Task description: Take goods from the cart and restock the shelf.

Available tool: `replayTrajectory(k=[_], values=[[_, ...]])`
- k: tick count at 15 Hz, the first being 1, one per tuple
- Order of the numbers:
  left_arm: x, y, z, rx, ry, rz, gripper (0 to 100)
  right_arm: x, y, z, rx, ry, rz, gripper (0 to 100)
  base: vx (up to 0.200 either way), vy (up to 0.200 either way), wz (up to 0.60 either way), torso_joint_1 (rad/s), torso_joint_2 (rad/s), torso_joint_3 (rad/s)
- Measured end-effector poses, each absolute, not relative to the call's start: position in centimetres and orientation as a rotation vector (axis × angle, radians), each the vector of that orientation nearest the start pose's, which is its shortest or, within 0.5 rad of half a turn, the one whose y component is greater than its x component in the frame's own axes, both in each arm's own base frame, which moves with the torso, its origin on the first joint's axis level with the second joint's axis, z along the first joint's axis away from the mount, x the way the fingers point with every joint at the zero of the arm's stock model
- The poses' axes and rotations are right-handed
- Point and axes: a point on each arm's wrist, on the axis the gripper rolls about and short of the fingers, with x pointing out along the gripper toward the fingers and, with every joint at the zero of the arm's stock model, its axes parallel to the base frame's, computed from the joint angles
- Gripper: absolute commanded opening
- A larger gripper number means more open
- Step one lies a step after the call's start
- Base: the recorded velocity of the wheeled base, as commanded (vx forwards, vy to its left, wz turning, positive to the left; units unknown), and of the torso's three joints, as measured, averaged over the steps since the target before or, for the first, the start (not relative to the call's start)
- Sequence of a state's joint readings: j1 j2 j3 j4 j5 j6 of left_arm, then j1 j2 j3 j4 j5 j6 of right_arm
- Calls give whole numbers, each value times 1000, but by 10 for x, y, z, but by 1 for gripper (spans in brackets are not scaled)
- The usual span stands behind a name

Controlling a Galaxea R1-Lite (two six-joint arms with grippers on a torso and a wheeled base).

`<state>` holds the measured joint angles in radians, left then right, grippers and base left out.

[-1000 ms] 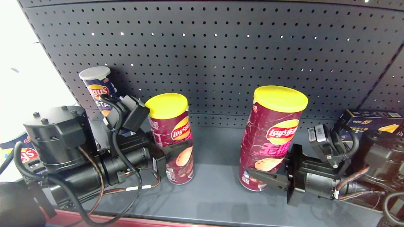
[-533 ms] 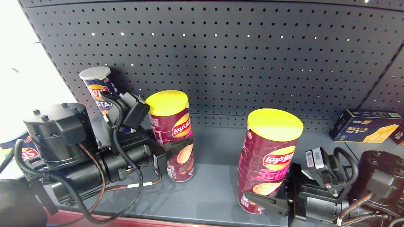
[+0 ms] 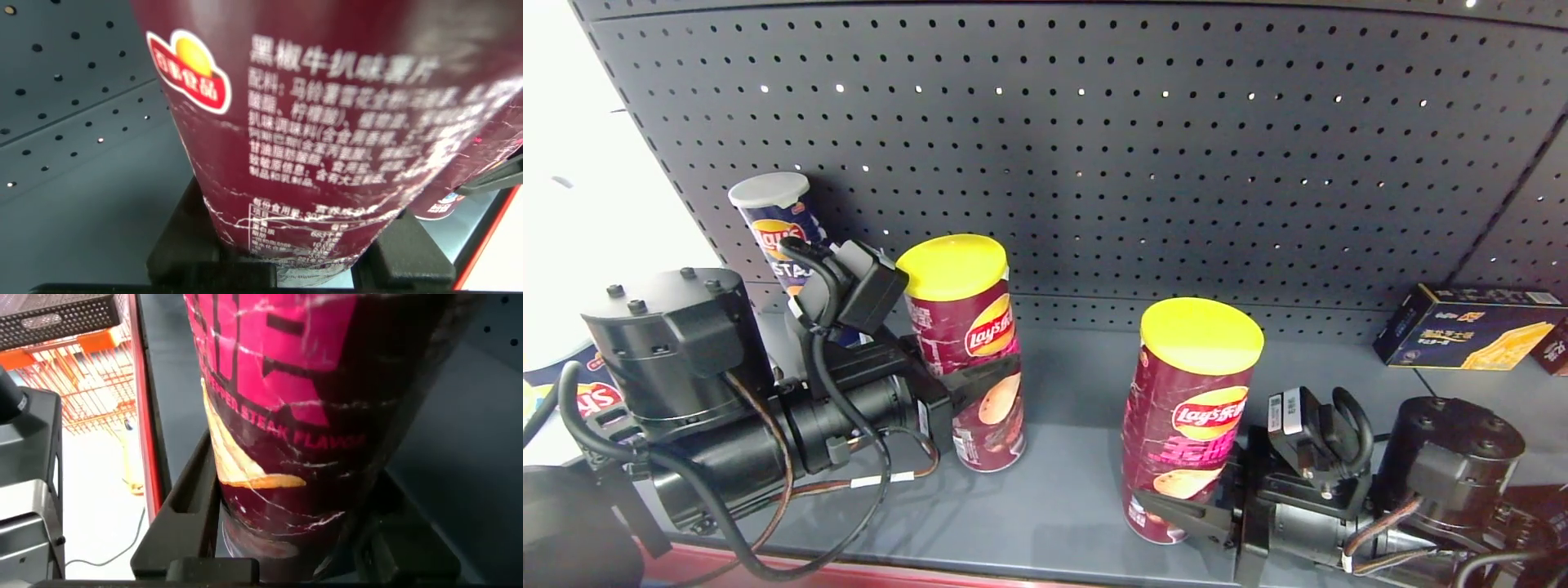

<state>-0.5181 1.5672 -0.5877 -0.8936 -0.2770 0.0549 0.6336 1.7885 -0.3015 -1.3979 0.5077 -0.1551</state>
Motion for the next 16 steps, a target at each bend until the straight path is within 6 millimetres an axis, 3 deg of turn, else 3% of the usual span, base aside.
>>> replayTrajectory(k=[5, 6, 11, 16], values=[[223, -134, 189, 61, 55, -796, 0, 199, 160, 114, -146, 17, 1131, 0, 0, 0, 0, 0, 0, 0], [223, -134, 189, 61, 52, -796, 0, 199, 160, 113, -147, 18, 1130, 100, 0, 0, 0, 0, 0, 0], [222, -134, 188, 61, 57, -797, 0, 191, 154, 115, -149, 24, 1125, 100, 0, 0, 0, 0, 0, 0], [221, -134, 187, 61, 60, -798, 0, 161, 130, 135, -143, -53, 1111, 100, 0, 0, 0, 0, 0, 0]])
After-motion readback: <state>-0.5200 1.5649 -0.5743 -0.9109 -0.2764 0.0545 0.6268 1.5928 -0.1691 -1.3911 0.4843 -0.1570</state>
